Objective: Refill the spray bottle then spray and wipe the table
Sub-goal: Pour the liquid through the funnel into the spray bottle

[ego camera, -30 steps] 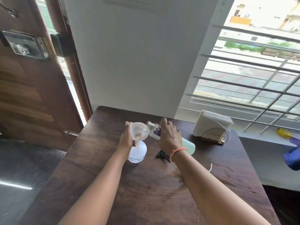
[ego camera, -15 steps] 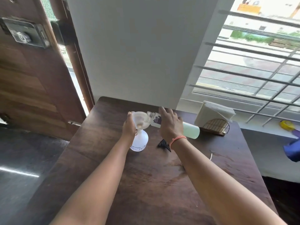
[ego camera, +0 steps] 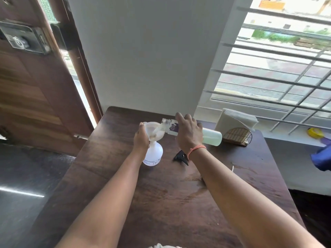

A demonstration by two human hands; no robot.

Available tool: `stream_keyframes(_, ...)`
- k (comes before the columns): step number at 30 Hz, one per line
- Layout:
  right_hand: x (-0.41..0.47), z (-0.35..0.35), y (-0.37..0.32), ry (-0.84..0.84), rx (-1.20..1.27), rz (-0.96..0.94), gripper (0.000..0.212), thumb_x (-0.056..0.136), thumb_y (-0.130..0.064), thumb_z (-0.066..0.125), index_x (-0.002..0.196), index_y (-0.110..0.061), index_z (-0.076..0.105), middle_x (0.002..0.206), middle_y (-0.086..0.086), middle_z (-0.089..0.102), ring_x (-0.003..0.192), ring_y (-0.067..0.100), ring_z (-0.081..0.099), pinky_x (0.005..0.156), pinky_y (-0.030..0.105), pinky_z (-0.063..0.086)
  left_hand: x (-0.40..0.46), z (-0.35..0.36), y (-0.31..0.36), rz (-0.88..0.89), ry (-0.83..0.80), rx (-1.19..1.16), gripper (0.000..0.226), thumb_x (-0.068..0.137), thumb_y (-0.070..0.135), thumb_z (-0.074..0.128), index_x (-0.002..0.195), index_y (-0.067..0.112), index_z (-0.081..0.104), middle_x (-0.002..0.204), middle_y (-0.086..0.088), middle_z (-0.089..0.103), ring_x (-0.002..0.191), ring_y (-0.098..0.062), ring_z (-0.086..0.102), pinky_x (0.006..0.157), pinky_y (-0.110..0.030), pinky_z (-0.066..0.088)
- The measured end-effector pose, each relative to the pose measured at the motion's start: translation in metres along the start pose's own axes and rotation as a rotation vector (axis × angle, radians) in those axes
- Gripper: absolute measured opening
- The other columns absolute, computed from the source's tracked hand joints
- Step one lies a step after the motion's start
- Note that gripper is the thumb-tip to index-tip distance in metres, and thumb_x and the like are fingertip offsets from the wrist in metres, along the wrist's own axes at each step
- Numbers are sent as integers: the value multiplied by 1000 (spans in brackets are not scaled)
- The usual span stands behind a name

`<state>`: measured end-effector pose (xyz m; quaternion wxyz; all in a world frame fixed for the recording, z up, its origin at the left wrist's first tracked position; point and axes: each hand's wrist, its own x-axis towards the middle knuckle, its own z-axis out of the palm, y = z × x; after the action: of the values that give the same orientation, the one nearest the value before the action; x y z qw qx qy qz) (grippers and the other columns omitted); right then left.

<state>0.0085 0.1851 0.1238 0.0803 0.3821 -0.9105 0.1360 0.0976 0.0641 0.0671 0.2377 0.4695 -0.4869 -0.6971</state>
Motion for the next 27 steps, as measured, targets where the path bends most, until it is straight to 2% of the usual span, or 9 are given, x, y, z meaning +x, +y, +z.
stream_keyframes(3, 0, -2, 0, -10, -3, 5, 39, 78, -5, 56, 110, -23, 44, 102, 6, 50, 92, 30, 52, 88, 41, 39, 1, -1, 0, 9, 1, -2, 53, 97, 52, 32, 127, 17, 60, 138, -21, 53, 93, -22, 52, 50, -25, 34)
stream_keyframes(6, 1, -3, 2, -12, -18, 4, 44, 74, -4, 56, 112, -23, 44, 102, 6, 50, 94, 31, 51, 89, 41, 39, 3, -1, -1, -4, 8, 1, 54, 97, 53, 33, 127, 16, 59, 137, -21, 54, 114, -37, 60, 60, -29, 46)
stream_keyframes(9, 1, -2, 3, -6, -11, 8, 41, 76, -5, 57, 111, -23, 44, 102, 6, 50, 93, 31, 52, 88, 42, 39, -2, 0, 2, -3, 5, -11, 50, 98, 52, 33, 122, 17, 59, 115, -13, 64, 80, -26, 59, 58, -26, 42)
stream_keyframes(13, 3, 0, 3, -10, -13, 16, 40, 78, -7, 59, 111, -24, 44, 102, 6, 50, 94, 31, 53, 89, 42, 39, -2, 0, 2, 17, 9, -11, 44, 99, 50, 33, 119, 20, 58, 128, -15, 61, 100, -27, 59, 74, -29, 39)
stream_keyframes(15, 3, 1, 3, -11, -11, 20, 38, 80, -10, 60, 111, -24, 44, 103, 6, 51, 94, 31, 52, 91, 43, 39, -5, 0, 3, 22, 9, -8, 43, 99, 48, 33, 116, 19, 60, 114, -10, 64, 94, -25, 56, 78, -30, 38)
stream_keyframes(17, 4, 1, 3, -6, -10, 22, 37, 80, -11, 60, 111, -25, 44, 103, 6, 51, 94, 31, 52, 91, 43, 38, -8, 0, 4, 21, 13, 6, 45, 99, 49, 33, 119, 20, 61, 109, -7, 64, 101, -28, 59, 79, -32, 40)
stream_keyframes(20, 4, 2, 3, -6, -16, 19, 37, 81, -10, 59, 111, -25, 43, 103, 6, 51, 94, 31, 52, 91, 43, 38, -9, 0, 5, 12, 27, 4, 44, 97, 50, 35, 120, 22, 61, 127, -11, 62, 107, -29, 61, 83, -36, 46)
stream_keyframes(24, 4, 4, 2, 0, -24, 9, 38, 80, -8, 56, 111, -25, 43, 103, 6, 51, 95, 31, 52, 91, 42, 38, -10, 0, 6, 13, 17, 0, 48, 98, 50, 36, 123, 17, 60, 123, -11, 63, 98, -25, 58, 80, -34, 46)
stream_keyframes(27, 4, 4, 2, 6, -20, 3, 36, 83, -9, 55, 113, -25, 44, 104, 6, 51, 95, 31, 52, 92, 43, 38, -11, -1, 7, 14, 12, 10, 51, 98, 50, 35, 125, 15, 60, 103, -4, 59, 88, -21, 52, 60, -27, 41)
